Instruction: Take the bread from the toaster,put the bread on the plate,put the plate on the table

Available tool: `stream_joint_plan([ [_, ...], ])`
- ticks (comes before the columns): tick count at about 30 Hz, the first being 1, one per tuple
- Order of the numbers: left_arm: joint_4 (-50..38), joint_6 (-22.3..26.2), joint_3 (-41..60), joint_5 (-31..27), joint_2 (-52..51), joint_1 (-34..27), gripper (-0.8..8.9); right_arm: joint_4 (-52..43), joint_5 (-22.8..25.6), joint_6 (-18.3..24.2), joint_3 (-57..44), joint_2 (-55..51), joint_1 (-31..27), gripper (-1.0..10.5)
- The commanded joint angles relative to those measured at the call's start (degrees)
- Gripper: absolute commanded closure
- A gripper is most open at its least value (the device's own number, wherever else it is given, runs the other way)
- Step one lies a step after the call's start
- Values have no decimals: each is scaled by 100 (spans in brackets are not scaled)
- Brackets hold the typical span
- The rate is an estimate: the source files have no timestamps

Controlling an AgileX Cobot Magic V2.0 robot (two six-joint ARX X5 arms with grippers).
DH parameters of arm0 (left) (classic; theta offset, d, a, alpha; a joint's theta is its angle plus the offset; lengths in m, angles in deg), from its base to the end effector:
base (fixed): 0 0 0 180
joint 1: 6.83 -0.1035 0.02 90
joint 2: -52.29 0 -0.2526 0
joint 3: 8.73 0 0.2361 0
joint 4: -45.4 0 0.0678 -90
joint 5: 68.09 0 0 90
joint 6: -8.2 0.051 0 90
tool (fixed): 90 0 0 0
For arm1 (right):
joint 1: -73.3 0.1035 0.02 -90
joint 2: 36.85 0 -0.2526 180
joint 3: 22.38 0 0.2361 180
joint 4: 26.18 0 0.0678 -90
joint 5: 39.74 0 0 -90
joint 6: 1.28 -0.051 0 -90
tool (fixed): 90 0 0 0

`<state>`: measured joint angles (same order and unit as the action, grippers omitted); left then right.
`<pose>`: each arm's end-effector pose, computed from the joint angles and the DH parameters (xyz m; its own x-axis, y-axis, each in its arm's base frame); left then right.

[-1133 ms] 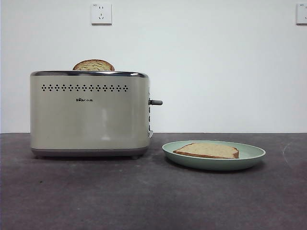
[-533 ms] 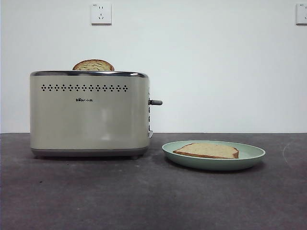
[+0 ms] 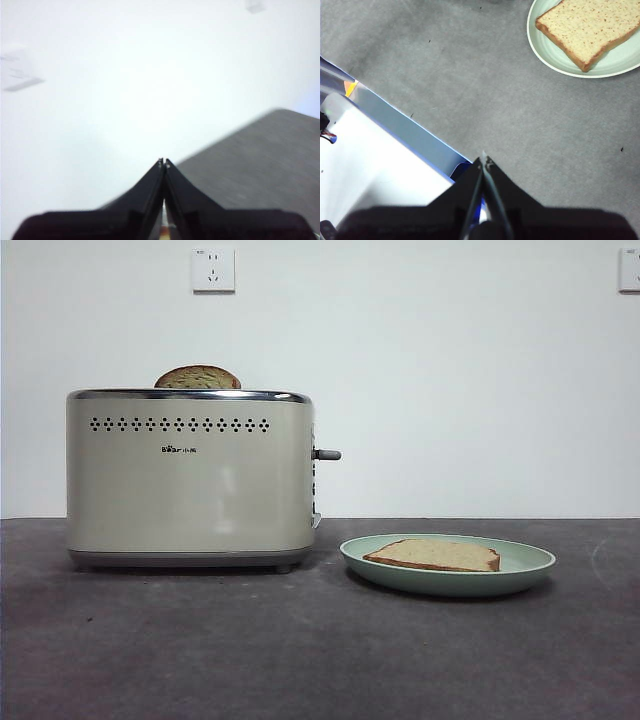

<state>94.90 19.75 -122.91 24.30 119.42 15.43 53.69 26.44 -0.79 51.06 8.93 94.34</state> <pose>0.1855 -0.0782 0.5040 0.9080 -0.4167 -0.0427 0.4165 0.8872 0.1983 0.1075 0.0634 0.3037 0.3782 0.5782 -0.7229 -0.5657 0.7625 0.3139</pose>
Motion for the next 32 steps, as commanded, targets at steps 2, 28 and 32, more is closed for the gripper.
stream_joint_plan([
  [2, 17, 72, 26, 105, -256, -586, 817, -11, 13, 44, -4, -9, 11, 946],
  [28, -2708, -306, 7663, 70, -5265, -2730, 817, -11, 13, 46, -4, -9, 11, 946],
  [32, -2951, -570, 8465, 66, -5718, -2793, 817, -11, 13, 44, -4, -9, 11, 946],
])
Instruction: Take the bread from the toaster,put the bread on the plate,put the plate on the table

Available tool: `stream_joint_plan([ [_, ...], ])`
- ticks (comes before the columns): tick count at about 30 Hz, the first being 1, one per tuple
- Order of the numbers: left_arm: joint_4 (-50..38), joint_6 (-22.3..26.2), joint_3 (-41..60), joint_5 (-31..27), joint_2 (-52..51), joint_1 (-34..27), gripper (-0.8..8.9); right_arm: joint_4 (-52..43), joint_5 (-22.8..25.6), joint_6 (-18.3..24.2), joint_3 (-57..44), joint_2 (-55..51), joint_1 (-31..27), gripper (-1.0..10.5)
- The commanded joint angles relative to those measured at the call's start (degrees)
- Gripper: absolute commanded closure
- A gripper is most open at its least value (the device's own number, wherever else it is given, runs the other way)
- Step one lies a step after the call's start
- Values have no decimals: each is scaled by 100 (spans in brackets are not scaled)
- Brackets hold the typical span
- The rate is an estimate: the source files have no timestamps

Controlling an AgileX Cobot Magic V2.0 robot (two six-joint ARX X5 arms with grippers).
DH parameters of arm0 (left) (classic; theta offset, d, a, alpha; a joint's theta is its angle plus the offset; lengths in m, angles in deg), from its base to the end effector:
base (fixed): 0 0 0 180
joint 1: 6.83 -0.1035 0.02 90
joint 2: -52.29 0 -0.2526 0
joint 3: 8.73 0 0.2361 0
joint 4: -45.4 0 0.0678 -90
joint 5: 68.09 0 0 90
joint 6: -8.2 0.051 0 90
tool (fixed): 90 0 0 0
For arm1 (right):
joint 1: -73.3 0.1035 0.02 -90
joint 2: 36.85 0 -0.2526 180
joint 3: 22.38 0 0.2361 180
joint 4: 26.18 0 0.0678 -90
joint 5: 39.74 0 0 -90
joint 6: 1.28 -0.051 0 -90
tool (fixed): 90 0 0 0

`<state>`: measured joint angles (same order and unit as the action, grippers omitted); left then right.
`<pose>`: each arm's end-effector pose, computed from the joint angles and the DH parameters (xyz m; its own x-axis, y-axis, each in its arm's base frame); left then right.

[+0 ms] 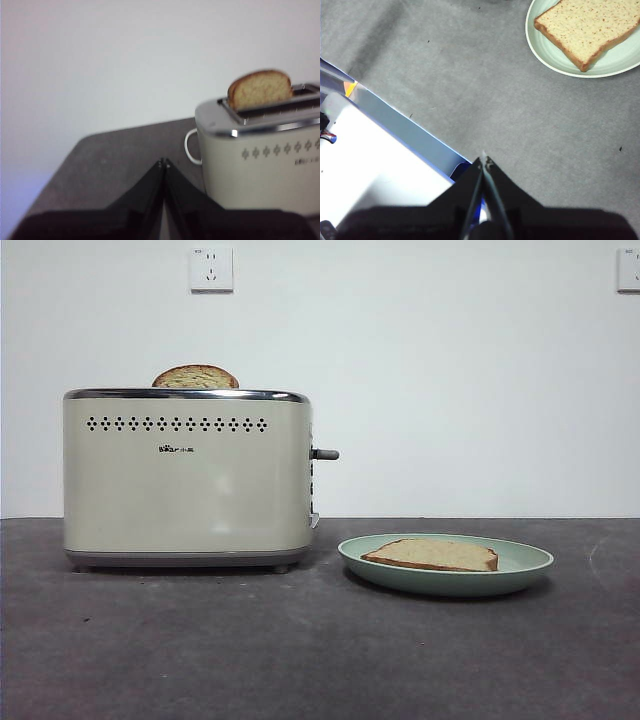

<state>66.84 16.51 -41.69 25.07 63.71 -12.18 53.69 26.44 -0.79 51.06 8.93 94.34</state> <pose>0.1105 0.0075 0.2404 0.9993 0.0382 0.0017 -0.0381 0.9888 0.1446 0.1075 0.0634 0.3037 0.3782 0.5782 -0.7229 -0.5657 0.7625 0.3139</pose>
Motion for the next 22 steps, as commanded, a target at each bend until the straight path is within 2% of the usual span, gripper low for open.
stream_joint_plan([
  [1, -181, -284, 494, -11, -216, -42, 817, -11, 13, 46, -4, -9, 11, 946],
  [11, -155, -1014, 1812, -28, -1003, -42, 817, -11, 13, 46, -4, -9, 11, 946],
  [16, 409, -1029, 1808, -179, -1130, -39, 817, -11, 15, 46, -4, -9, 11, 946],
  [22, 358, -1023, 1808, -168, -1130, -39, 817, -9, 15, 46, -4, -9, 11, 946],
])
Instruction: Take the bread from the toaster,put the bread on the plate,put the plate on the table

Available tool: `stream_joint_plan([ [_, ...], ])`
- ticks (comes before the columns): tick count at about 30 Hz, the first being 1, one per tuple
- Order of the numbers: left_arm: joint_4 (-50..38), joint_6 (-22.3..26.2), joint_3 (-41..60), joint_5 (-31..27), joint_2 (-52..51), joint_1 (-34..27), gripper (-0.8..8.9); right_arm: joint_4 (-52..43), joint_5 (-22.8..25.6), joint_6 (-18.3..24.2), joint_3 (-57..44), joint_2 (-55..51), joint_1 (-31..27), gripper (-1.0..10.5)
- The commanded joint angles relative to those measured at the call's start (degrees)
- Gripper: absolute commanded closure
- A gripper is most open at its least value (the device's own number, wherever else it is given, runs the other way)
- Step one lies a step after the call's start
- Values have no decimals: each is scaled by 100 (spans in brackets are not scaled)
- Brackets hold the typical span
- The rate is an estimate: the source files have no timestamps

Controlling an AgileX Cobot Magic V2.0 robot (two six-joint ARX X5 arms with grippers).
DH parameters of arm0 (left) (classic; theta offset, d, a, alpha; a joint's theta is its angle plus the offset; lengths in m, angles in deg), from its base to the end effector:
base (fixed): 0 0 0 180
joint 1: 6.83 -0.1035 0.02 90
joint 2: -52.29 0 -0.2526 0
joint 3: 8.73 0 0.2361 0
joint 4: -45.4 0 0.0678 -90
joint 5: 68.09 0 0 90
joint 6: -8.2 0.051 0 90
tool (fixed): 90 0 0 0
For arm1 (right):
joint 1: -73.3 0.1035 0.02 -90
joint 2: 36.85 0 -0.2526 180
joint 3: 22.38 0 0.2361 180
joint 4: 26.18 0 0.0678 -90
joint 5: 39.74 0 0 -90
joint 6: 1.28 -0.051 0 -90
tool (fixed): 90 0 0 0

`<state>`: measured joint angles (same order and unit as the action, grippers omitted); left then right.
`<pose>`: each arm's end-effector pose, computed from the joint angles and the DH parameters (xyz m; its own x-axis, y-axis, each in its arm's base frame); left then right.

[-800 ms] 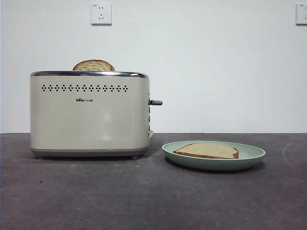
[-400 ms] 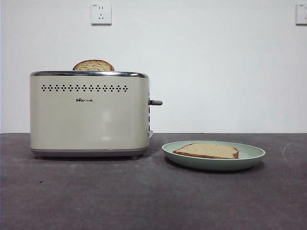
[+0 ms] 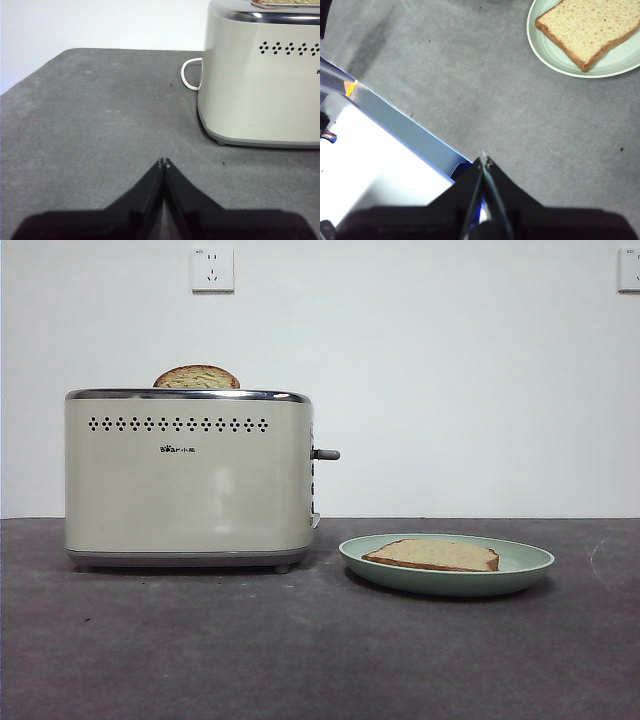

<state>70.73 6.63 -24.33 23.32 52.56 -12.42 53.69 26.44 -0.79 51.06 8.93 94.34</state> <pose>0.1117 0.0097 0.1465 0.9822 0.0714 -0.1736 -0.0780 0.9965 -0.0313 0.1075 0.0634 0.3037 0.3782 0.5782 -0.7229 -0.5657 0.7625 0.3139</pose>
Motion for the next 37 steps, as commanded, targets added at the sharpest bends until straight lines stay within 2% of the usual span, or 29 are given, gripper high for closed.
stream_joint_plan([
  [1, -28, -35, 72, 15, -15, -15, 817, -11, 13, 44, -4, -9, 11, 946],
  [22, -28, -35, 72, 13, -15, -15, 817, -11, 17, 46, -4, -33, 33, 946],
  [24, -28, -35, 72, 15, -15, -15, 817, -42, 66, 166, -4, -133, -26, 946],
  [28, -28, -35, 72, 15, -15, -15, 817, -424, 293, 564, -13, -540, -376, 946],
  [33, -28, -35, 72, 15, -15, -15, 817, -1519, 280, 573, -343, -1318, -1147, 946],
  [37, -28, -35, 72, 15, -15, -15, 817, -2387, 299, 577, -1198, -2028, -1652, 946],
])
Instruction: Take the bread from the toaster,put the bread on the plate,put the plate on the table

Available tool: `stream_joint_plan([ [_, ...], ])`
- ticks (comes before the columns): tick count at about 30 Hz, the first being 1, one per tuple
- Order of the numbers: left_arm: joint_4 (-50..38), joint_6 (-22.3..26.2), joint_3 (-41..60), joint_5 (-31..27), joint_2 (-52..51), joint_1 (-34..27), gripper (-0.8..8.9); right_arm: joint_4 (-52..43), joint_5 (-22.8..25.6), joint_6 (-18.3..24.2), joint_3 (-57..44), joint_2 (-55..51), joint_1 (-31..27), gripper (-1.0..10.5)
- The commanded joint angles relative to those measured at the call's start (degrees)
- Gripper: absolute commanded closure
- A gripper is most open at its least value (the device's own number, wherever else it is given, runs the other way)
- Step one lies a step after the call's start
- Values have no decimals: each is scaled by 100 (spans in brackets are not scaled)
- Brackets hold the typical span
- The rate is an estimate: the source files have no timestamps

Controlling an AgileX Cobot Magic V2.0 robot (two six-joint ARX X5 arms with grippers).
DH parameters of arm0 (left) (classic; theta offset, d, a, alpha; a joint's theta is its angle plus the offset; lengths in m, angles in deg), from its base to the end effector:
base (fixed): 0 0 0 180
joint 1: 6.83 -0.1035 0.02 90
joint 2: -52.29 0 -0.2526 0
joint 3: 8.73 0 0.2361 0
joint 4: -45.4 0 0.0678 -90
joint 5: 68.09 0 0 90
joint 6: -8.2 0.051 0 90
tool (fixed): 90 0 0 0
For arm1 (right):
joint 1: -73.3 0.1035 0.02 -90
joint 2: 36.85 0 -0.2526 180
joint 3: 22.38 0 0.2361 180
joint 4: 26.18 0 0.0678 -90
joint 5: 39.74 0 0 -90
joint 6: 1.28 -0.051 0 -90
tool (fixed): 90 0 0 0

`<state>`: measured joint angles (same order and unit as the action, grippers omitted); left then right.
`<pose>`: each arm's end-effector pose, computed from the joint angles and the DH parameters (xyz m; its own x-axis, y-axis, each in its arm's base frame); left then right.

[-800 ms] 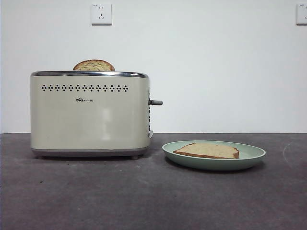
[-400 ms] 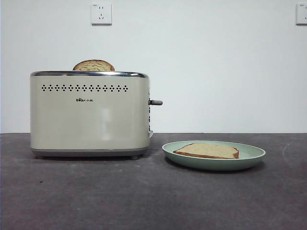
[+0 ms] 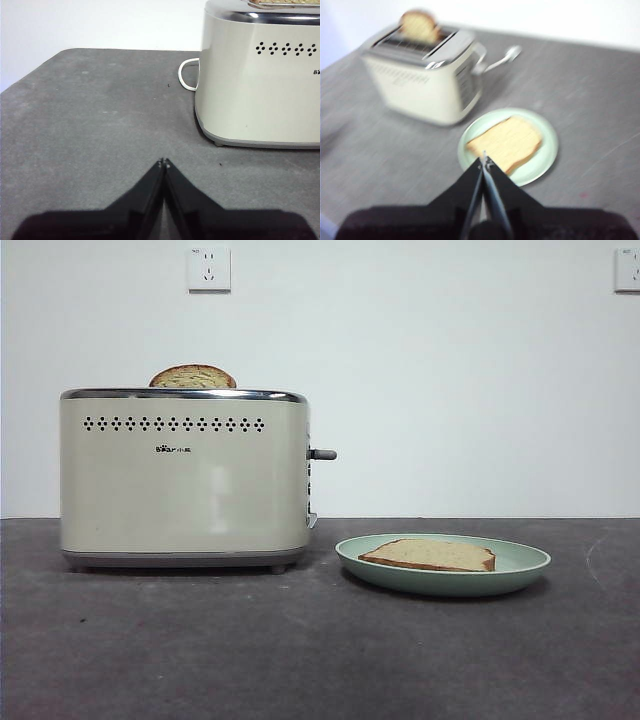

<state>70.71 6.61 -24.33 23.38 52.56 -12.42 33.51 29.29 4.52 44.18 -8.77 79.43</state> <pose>0.1117 0.0096 0.1465 0.9824 0.0704 -0.1732 -0.0770 0.9965 -0.0318 0.0871 0.0277 0.3276 0.8273 0.4488 -0.3378 -0.4656 0.8843 0.0346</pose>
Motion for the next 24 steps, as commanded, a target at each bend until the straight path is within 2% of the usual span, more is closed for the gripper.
stream_joint_plan([
  [1, -26, -33, 72, 9, -15, -15, 817, -662, 15, 42, -835, -461, -247, 946],
  [9, -26, -33, 72, 9, -15, -15, 817, -3351, 87, -280, -3580, -1904, -461, 946],
  [11, -26, -33, 72, 9, -15, -15, 817, -3770, 332, -304, -4120, -2170, -459, 946],
  [18, -26, -33, 72, 7, -15, -15, 817, -3936, 1058, -610, -5038, -2723, -459, 946],
  [24, -26, -33, 72, 9, -15, -15, 817, -3685, 1099, -573, -5154, -2800, -459, 946],
])
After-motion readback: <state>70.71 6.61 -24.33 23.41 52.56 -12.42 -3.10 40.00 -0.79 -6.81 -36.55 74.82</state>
